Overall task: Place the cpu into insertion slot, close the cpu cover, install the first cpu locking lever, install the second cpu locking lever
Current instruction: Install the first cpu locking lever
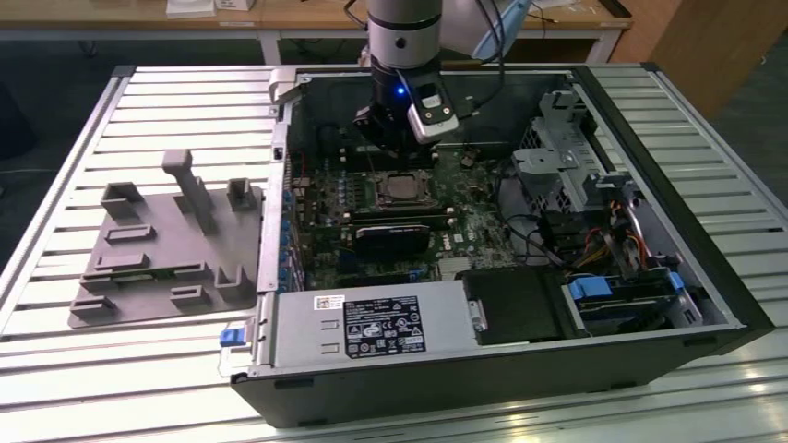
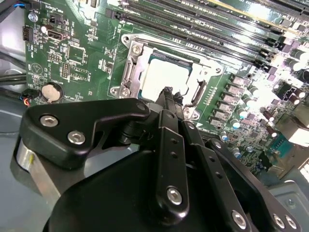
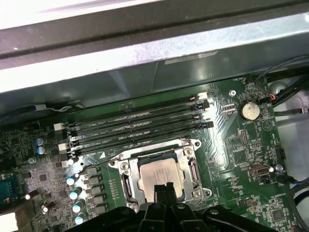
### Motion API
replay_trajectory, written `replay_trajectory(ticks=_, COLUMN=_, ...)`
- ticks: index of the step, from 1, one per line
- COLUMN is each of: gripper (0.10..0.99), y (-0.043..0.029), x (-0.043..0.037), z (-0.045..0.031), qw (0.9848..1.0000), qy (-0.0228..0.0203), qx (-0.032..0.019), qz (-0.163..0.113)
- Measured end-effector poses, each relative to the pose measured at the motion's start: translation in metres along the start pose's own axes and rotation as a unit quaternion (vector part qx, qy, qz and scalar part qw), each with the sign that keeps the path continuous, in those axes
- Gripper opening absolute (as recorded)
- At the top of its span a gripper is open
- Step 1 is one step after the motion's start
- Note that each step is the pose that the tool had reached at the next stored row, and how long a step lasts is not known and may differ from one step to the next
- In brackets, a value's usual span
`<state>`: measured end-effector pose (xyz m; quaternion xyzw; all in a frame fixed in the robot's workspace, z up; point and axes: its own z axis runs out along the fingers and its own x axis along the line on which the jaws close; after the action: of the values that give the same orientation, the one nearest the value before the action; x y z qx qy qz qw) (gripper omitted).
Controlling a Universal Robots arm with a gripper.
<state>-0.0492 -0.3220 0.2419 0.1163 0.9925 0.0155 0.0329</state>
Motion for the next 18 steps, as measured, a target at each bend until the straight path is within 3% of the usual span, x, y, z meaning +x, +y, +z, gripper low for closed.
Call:
replay_trajectory(ticks=6, gripper=0.106, y=-0.0016, x=0.0069, z=-0.0007, qw=1.0, qy=-0.0016, qx=-0.0006, qz=0.0)
replay_trajectory(ticks=18, gripper=0.106, y=-0.0101, x=0.0426, z=-0.0032, qw=0.9999, qy=-0.0098, qx=-0.0028, qz=0.0)
